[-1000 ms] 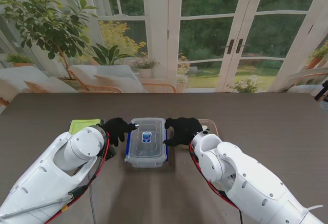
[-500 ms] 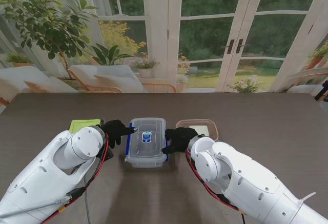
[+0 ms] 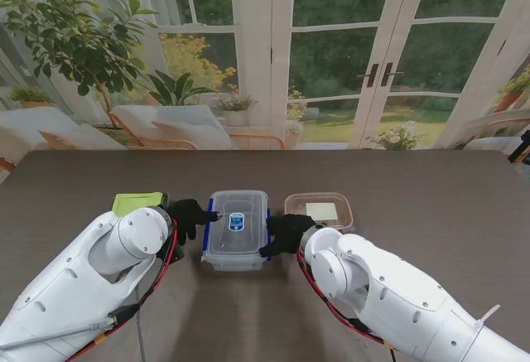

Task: Pair container bodies with their lids

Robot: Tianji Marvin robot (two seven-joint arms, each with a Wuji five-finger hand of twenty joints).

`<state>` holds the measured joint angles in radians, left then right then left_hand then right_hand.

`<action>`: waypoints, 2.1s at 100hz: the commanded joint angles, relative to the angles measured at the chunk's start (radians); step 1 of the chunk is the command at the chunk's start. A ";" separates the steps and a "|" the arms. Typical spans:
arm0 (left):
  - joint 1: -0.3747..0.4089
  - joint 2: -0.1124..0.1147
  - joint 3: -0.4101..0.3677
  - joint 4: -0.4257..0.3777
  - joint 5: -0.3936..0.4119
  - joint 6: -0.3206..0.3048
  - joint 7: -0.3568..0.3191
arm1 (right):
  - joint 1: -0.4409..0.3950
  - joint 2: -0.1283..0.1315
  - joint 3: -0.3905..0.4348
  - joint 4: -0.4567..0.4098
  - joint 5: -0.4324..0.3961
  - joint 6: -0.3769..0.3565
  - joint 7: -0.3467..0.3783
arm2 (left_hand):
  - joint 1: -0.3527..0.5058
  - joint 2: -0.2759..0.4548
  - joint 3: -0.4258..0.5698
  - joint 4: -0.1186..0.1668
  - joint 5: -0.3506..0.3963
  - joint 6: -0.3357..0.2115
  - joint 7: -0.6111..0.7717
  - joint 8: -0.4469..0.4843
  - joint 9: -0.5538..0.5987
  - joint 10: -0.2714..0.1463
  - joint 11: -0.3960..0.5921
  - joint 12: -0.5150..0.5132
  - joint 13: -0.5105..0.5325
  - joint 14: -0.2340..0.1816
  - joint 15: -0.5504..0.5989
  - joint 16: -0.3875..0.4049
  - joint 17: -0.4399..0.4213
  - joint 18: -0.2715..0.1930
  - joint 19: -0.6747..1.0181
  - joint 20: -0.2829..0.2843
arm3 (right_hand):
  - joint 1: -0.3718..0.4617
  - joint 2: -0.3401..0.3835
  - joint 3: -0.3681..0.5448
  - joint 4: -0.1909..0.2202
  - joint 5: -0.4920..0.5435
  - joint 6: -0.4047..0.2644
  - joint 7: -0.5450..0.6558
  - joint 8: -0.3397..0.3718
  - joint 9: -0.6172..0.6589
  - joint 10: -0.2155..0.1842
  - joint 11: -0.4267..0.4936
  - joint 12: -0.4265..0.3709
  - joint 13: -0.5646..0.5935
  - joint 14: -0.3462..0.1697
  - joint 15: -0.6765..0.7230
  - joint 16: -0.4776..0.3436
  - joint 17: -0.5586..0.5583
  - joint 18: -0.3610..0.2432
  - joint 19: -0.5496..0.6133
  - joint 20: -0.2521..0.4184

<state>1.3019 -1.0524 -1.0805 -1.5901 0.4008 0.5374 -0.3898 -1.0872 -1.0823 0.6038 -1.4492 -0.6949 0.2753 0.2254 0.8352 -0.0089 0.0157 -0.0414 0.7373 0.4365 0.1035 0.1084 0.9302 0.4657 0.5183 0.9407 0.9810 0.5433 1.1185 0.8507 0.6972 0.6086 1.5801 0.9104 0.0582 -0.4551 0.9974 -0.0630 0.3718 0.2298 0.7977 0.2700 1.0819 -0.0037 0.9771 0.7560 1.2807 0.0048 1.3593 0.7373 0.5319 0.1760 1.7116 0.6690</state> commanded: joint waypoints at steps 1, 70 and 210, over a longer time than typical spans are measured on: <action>0.002 -0.001 -0.005 -0.001 -0.002 -0.006 -0.022 | -0.010 -0.015 -0.014 0.002 0.012 -0.013 0.005 | 0.001 0.003 -0.011 0.012 0.002 -0.019 0.008 0.006 0.005 0.014 -0.012 -0.012 -0.019 0.038 -0.007 0.000 -0.023 -0.014 0.013 -0.008 | -0.043 0.024 -0.017 0.037 -0.033 -0.088 -0.002 0.008 0.014 -0.020 0.027 0.021 0.037 -0.023 0.031 0.011 0.501 0.006 0.078 -0.023; 0.069 -0.003 -0.094 -0.039 0.029 -0.058 0.005 | -0.001 -0.065 -0.115 0.005 0.104 -0.058 -0.082 | 0.017 0.001 -0.017 0.012 0.022 -0.028 0.031 0.017 0.012 0.015 -0.111 -0.119 -0.088 0.067 -0.125 -0.025 -0.132 -0.006 -0.086 0.002 | -0.036 0.018 -0.002 0.033 -0.039 -0.091 -0.005 0.005 -0.018 -0.014 0.012 0.021 0.037 -0.011 0.010 -0.002 0.468 0.003 0.072 -0.014; -0.005 0.033 -0.032 0.002 0.410 -0.445 -0.069 | -0.037 -0.074 0.031 0.039 0.170 0.036 -0.116 | -0.194 -0.332 0.610 -0.041 0.050 -0.226 0.026 0.014 -0.015 -0.162 0.009 -0.060 -0.052 -0.203 0.023 -0.021 -0.049 -0.228 0.073 -0.118 | -0.025 0.023 0.020 0.034 -0.152 -0.161 -0.017 -0.005 -0.099 0.009 -0.053 -0.039 0.035 0.026 -0.046 -0.031 0.450 0.034 0.050 -0.004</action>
<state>1.3034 -1.0244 -1.1229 -1.5952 0.8184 0.0924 -0.4093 -1.1291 -1.1460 0.6296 -1.4369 -0.5282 0.3009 0.1033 0.6760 -0.2969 0.5863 -0.0537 0.8204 0.2264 0.1568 0.1367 0.9682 0.3188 0.5233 0.8770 0.9777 0.3686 1.1371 0.8266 0.6862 0.4263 1.6203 0.7941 0.0355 -0.4537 0.9895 -0.0523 0.2585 0.0870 0.7683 0.2700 1.0028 -0.0050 0.9356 0.7306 1.2807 0.0121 1.3074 0.7075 0.5319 0.1760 1.7117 0.6476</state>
